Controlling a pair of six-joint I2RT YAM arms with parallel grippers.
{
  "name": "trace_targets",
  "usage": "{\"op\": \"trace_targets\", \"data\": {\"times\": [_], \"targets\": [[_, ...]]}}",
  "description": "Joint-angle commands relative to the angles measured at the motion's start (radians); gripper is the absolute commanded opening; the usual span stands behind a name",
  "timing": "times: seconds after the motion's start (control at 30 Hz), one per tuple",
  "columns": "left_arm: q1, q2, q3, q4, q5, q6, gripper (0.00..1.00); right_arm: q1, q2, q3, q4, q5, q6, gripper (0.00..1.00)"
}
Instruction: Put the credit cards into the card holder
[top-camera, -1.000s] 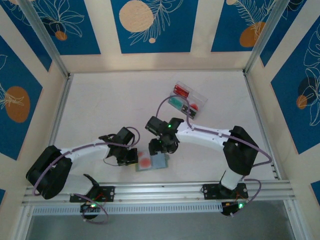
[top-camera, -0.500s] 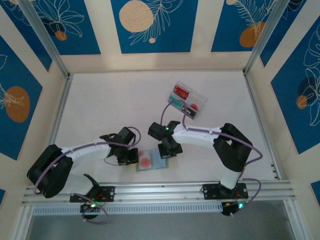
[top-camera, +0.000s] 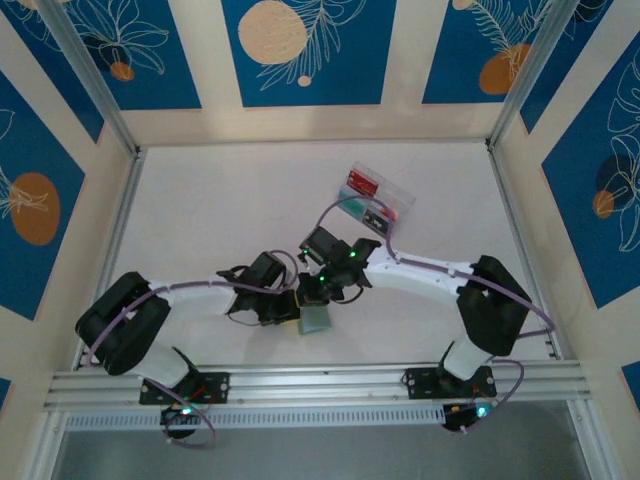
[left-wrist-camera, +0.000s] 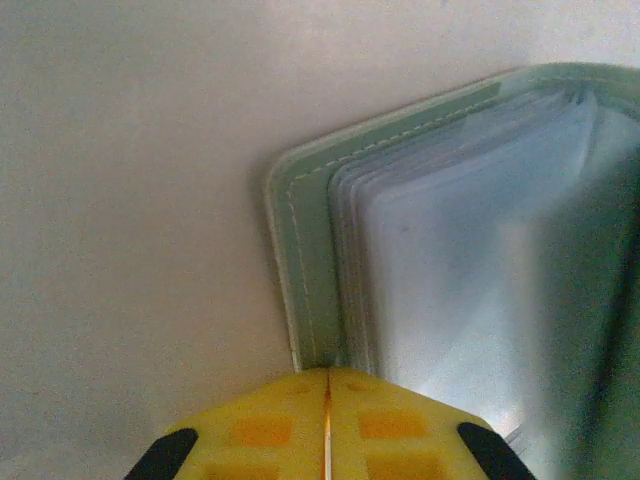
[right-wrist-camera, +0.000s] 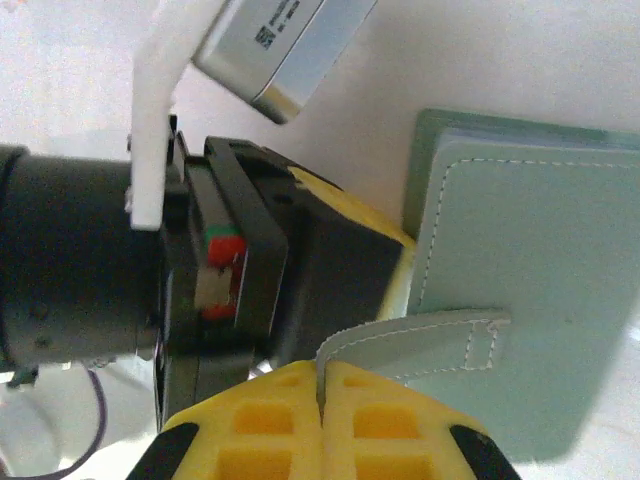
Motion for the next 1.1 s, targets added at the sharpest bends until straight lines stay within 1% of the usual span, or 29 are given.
{"op": "trace_targets", "data": {"times": [0.0, 0.07, 0.13, 0.17, 0.3, 0.43, 0.53, 0.63, 0.67, 0.73, 0.77, 0.83, 0.9, 0.97, 1.0, 1.07], "targets": [[0.004, -0.061, -0.027, -0.098, -0.076, -0.032, 0.09, -0.016, 0.050, -0.047, 0.171, -0.122, 0.072, 0.00], [0.015, -0.118, -0.034, -0.193, -0.128, -0.027, 0.09, -0.023, 0.067, -0.053, 0.192, -0.119, 0.082, 0.00], [0.025, -0.192, -0.060, -0.253, -0.159, -0.037, 0.11, -0.023, 0.081, -0.045, 0.181, -0.104, 0.077, 0.00], [0.029, -0.238, -0.078, -0.279, -0.173, -0.048, 0.12, -0.020, 0.092, -0.037, 0.172, -0.098, 0.070, 0.02], [0.041, -0.408, -0.120, -0.391, -0.209, -0.079, 0.15, -0.003, 0.143, 0.006, 0.119, -0.074, 0.038, 0.15], [0.054, -0.539, -0.124, -0.497, -0.250, -0.089, 0.16, 0.010, 0.173, 0.075, 0.061, -0.051, -0.010, 0.34], [0.072, -0.583, -0.094, -0.564, -0.268, -0.063, 0.17, 0.006, 0.182, 0.158, -0.013, -0.056, -0.057, 0.45], [0.094, -0.599, -0.054, -0.611, -0.272, -0.031, 0.18, 0.005, 0.181, 0.259, -0.113, -0.075, -0.110, 0.61], [0.100, -0.603, -0.040, -0.616, -0.265, -0.023, 0.19, 0.003, 0.181, 0.298, -0.154, -0.084, -0.132, 0.65], [0.121, -0.615, -0.028, -0.593, -0.216, -0.024, 0.21, -0.003, 0.184, 0.361, -0.216, -0.104, -0.165, 0.71], [0.129, -0.621, -0.018, -0.584, -0.199, -0.028, 0.21, -0.007, 0.181, 0.386, -0.240, -0.120, -0.176, 0.72], [0.131, -0.624, 0.015, -0.589, -0.202, -0.016, 0.21, -0.018, 0.157, 0.400, -0.261, -0.143, -0.185, 0.73], [0.131, -0.589, 0.068, -0.594, -0.196, 0.034, 0.21, -0.038, 0.109, 0.376, -0.267, -0.134, -0.178, 0.71], [0.122, -0.525, 0.122, -0.595, -0.179, 0.087, 0.20, -0.074, 0.070, 0.334, -0.279, -0.111, -0.165, 0.63], [0.110, -0.483, 0.147, -0.576, -0.165, 0.111, 0.20, -0.096, 0.050, 0.296, -0.280, -0.098, -0.162, 0.55], [0.081, -0.395, 0.192, -0.519, -0.118, 0.134, 0.20, -0.139, 0.011, 0.216, -0.258, -0.104, -0.155, 0.48]]}}
